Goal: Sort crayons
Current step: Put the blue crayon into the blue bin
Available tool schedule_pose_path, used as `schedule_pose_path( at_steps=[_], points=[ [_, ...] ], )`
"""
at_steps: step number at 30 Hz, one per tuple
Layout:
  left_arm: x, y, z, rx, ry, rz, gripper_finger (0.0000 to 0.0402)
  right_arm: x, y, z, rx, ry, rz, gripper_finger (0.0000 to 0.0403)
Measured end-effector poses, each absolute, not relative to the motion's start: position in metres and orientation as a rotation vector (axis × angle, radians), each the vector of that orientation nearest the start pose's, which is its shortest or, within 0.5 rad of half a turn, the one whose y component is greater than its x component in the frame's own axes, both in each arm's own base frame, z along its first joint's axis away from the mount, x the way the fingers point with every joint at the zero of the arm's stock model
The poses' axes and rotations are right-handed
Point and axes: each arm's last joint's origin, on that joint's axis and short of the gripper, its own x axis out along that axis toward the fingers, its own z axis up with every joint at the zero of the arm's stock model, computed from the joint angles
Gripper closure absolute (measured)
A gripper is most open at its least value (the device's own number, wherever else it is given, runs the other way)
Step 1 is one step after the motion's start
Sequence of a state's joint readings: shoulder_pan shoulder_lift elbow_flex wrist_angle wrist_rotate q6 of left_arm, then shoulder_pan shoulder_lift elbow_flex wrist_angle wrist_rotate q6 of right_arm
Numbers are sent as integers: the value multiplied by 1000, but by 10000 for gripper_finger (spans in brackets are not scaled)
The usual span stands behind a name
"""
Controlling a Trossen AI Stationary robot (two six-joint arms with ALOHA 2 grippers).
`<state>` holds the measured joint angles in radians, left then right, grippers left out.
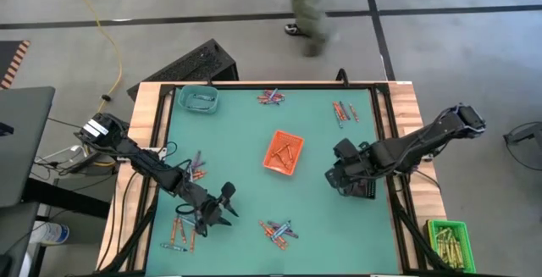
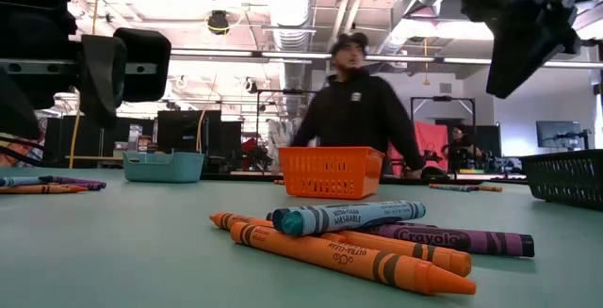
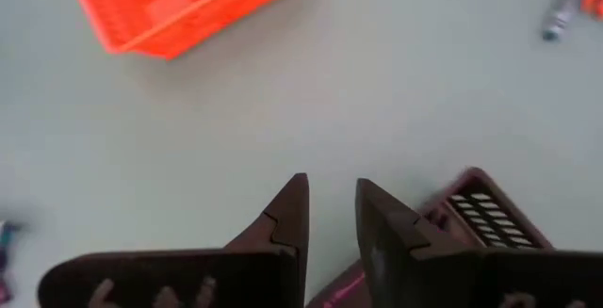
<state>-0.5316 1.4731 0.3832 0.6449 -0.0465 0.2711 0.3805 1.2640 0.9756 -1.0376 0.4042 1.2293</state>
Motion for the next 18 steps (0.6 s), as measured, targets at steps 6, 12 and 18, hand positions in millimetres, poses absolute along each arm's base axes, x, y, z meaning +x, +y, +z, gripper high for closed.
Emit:
schedule_pose_path(
  at_steps=[6, 12, 18],
  points=[
    [215, -123, 136, 382, 369, -470, 246, 208, 87, 255, 531, 947, -579, 319],
    [216, -122, 137, 386, 356, -437, 246, 214, 106, 261, 492, 857, -400, 319],
    [217, -123, 139, 380, 336, -428, 246, 223, 124, 273, 444, 730, -206, 319]
  ],
)
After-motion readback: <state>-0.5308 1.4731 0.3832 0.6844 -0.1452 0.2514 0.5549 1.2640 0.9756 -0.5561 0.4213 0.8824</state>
